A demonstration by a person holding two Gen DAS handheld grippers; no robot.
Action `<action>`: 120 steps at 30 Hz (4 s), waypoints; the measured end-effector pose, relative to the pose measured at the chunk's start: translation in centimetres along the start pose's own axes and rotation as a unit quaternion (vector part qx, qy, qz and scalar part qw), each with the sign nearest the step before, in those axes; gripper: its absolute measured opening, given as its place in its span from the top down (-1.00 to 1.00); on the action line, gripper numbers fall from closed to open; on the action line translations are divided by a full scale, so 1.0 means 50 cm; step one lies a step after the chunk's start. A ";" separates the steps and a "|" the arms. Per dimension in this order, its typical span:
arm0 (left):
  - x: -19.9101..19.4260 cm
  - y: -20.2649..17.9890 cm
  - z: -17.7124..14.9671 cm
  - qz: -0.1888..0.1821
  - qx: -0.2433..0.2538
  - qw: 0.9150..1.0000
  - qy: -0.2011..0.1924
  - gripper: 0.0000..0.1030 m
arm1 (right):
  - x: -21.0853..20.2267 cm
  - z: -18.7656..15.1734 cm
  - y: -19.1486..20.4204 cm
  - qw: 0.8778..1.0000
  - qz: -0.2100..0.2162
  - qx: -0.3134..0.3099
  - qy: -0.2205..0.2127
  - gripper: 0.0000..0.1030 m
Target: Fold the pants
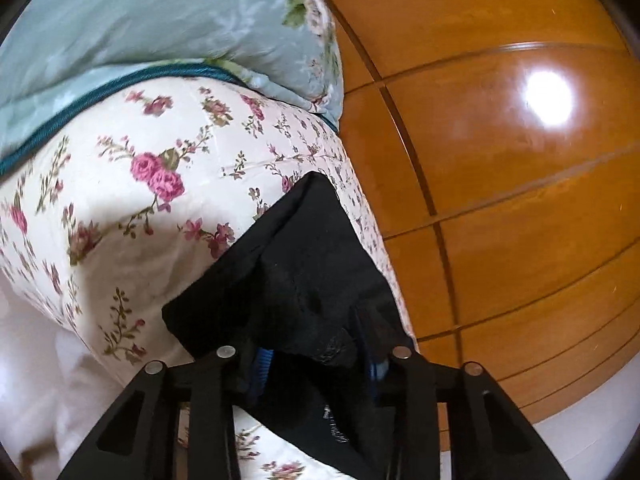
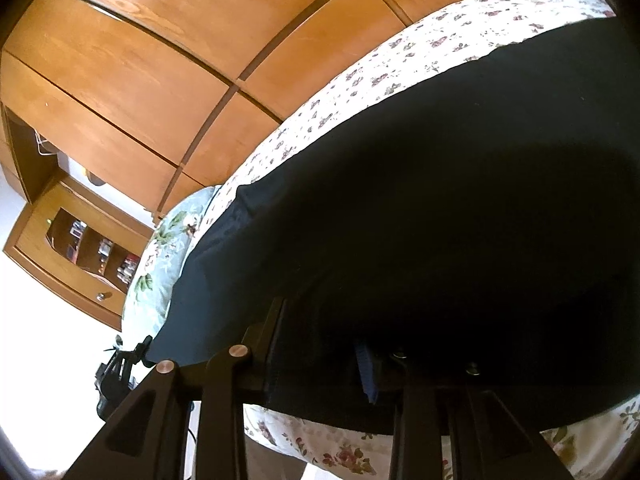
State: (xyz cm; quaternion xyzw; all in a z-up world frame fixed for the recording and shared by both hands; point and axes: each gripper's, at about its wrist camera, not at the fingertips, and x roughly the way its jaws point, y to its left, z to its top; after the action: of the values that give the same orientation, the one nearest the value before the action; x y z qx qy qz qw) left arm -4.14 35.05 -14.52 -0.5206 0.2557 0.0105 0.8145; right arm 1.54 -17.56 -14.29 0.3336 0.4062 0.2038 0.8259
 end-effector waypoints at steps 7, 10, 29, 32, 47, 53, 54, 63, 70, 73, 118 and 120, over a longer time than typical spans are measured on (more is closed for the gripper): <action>-0.005 -0.028 0.014 0.010 0.051 0.999 0.005 0.69 | 0.007 0.017 -0.004 1.000 -0.007 0.013 0.014 0.55; -0.029 -0.059 0.033 -0.004 0.074 0.997 -0.018 0.86 | -0.006 0.027 0.004 1.000 -0.004 0.011 0.008 0.71; -0.027 0.021 -0.018 0.079 0.121 0.989 -0.024 0.69 | -0.019 -0.033 -0.006 1.000 -0.012 -0.011 0.021 0.84; -0.047 0.004 -0.003 0.114 0.106 0.987 -0.040 0.57 | -0.037 -0.028 -0.001 0.999 -0.018 -0.013 0.029 0.73; 0.033 -0.208 -0.012 0.093 0.235 0.967 -0.032 0.55 | -0.109 -0.015 0.122 0.983 0.028 -0.174 0.048 0.22; 0.158 -0.244 -0.041 0.124 0.288 0.949 0.039 0.54 | 0.023 0.077 0.181 0.980 0.030 -0.188 0.053 0.22; 0.176 -0.245 -0.035 0.130 0.291 0.947 0.040 0.54 | 0.053 0.098 0.187 0.981 0.031 -0.183 0.057 0.22; 0.239 -0.190 0.007 0.183 0.268 0.945 0.045 0.52 | 0.264 0.210 0.208 0.985 0.037 -0.129 0.112 0.06; 0.253 -0.201 0.012 0.190 0.295 0.936 0.037 0.48 | 0.350 0.226 0.234 0.976 0.034 -0.168 0.138 0.85; 0.269 -0.210 0.032 0.212 0.301 0.930 0.015 0.48 | 0.362 0.239 0.249 0.976 0.008 -0.184 0.112 0.86; 0.432 -0.379 -0.268 0.168 0.513 0.833 0.123 0.25 | 0.134 0.108 0.156 0.964 -0.147 -0.220 0.002 0.14; 0.431 -0.397 -0.268 0.146 0.507 0.840 0.128 0.25 | 0.144 0.110 0.137 0.960 -0.155 -0.233 0.022 0.30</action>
State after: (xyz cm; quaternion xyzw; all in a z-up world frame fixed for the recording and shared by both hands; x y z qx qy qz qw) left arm 14.79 9.15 -11.40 0.0120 0.4000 -0.0682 0.9139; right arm 9.75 -10.56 -10.75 0.0603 0.4126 0.1696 0.8930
